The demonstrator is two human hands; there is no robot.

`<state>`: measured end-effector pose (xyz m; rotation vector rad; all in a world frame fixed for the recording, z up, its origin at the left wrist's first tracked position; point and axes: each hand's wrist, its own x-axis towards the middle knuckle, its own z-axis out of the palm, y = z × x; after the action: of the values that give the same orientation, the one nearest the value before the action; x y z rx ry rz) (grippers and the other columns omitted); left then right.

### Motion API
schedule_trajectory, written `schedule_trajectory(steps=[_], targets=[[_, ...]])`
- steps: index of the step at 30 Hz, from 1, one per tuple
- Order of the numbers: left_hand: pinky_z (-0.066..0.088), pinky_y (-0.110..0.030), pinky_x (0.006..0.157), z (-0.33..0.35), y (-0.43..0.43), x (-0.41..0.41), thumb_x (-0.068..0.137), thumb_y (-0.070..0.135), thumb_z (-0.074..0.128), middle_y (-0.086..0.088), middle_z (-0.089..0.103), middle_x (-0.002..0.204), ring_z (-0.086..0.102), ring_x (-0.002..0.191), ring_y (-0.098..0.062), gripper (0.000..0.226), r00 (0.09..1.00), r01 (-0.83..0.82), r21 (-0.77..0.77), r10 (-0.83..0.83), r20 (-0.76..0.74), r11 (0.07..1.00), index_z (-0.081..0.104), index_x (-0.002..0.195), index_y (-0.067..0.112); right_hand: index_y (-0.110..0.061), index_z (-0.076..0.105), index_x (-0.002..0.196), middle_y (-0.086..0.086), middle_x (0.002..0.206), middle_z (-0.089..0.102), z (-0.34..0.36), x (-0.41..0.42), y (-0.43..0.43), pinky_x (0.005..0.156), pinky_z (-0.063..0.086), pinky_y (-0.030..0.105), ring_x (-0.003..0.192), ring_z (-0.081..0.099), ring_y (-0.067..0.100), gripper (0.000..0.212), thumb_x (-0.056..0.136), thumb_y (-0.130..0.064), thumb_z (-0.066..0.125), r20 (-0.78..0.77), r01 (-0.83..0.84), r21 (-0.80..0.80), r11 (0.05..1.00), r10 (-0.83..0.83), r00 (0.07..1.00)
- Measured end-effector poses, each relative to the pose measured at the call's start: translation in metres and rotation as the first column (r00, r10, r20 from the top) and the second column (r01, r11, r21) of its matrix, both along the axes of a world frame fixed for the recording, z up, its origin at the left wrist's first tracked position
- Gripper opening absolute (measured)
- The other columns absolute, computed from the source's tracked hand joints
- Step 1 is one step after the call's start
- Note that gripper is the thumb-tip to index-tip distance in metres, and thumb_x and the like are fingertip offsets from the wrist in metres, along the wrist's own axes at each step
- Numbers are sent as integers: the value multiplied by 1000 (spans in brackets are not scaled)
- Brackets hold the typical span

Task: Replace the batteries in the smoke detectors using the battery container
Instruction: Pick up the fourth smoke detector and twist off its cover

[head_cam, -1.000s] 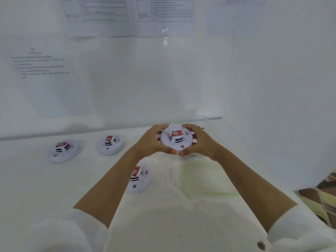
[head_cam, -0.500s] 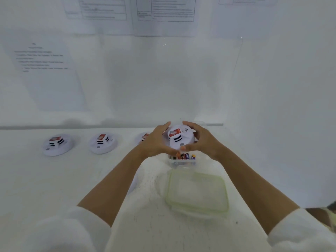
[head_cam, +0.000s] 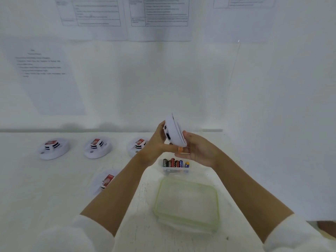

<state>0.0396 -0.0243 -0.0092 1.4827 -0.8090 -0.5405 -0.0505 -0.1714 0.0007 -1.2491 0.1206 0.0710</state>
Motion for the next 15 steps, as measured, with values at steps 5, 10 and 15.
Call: schedule_trajectory(steps=[5, 10, 15], targets=[[49, -16, 86, -1, 0, 2, 57, 0, 85, 9, 45, 132, 45, 120, -1, 111, 992, -27, 72, 17, 124, 997, 20, 143, 24, -10, 53, 113, 7, 100, 64, -1, 6, -11, 69, 59, 31, 80, 67, 20, 26, 89, -19, 56, 37, 155, 18, 988, -156, 987], [33, 7, 79, -5, 8, 9, 56, 6, 87, 18, 38, 125, 36, 115, 11, 117, 948, -103, 88, 71, 311, 991, 11, 140, 35, -12, 46, 119, 12, 105, 64, -3, 8, -21, 67, 59, 33, 84, 67, 24, 38, 84, -12, 64, 49, 223, -158, 962, -218, 975], [47, -20, 94, -11, 9, 16, 48, 20, 89, 19, 41, 131, 41, 124, -2, 118, 945, -50, 152, -3, 328, 987, 16, 138, 43, -13, 45, 120, 12, 103, 65, -5, 12, -20, 69, 59, 36, 87, 66, 25, 42, 83, -10, 66, 68, 202, -264, 943, -190, 979]])
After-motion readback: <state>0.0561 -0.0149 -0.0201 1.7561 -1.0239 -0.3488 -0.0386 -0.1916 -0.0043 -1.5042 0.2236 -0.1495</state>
